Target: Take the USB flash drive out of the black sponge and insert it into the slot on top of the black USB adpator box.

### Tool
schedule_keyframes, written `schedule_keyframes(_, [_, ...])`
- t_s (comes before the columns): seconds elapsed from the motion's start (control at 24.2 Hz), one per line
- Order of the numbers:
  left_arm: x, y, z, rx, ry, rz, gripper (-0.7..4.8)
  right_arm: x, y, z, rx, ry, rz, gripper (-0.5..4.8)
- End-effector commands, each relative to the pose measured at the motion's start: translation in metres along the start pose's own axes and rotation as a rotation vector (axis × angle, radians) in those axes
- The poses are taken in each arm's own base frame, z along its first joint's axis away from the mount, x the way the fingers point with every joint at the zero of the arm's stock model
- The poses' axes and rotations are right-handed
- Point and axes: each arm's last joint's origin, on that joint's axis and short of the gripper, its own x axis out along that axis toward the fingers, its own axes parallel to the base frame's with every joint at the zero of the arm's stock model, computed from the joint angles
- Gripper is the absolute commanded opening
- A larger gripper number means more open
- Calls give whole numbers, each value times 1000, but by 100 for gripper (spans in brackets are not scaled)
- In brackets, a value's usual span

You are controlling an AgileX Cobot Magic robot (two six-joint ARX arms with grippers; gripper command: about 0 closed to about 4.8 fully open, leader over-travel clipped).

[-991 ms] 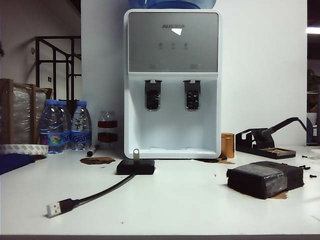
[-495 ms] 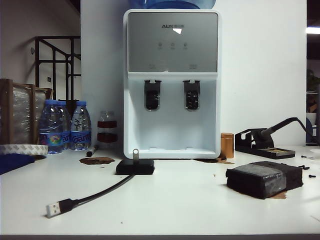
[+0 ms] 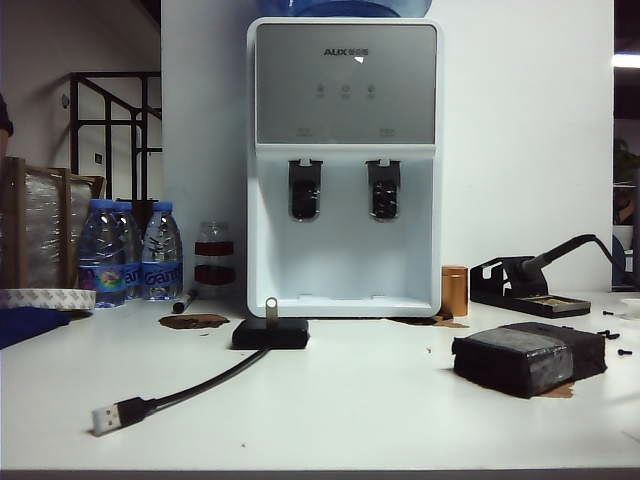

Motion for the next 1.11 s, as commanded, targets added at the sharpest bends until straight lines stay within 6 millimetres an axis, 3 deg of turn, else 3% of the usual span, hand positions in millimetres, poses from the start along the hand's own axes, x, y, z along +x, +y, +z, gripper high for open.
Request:
schedule_keyframes(0.04, [0,0,0,4,-4,1,-4,2,-3,-30,63,10,-18,-2])
schedule_keyframes(0.08, [0,0,0,4,-4,1,-4,1,-5,-39,56,76,-46,-2])
schedule_keyframes(0.29, [0,0,0,4,-4,1,-4,2,-5,-34,-16,28,-67,-2])
schedule_keyframes(0.87, [0,0,0,4,-4,1,-4,-3,-7,-62,16,312,-96,0])
schedule_keyframes(1.11, [0,0,0,4,-4,1,-4,-4,-8,-63,16,328,-98,0])
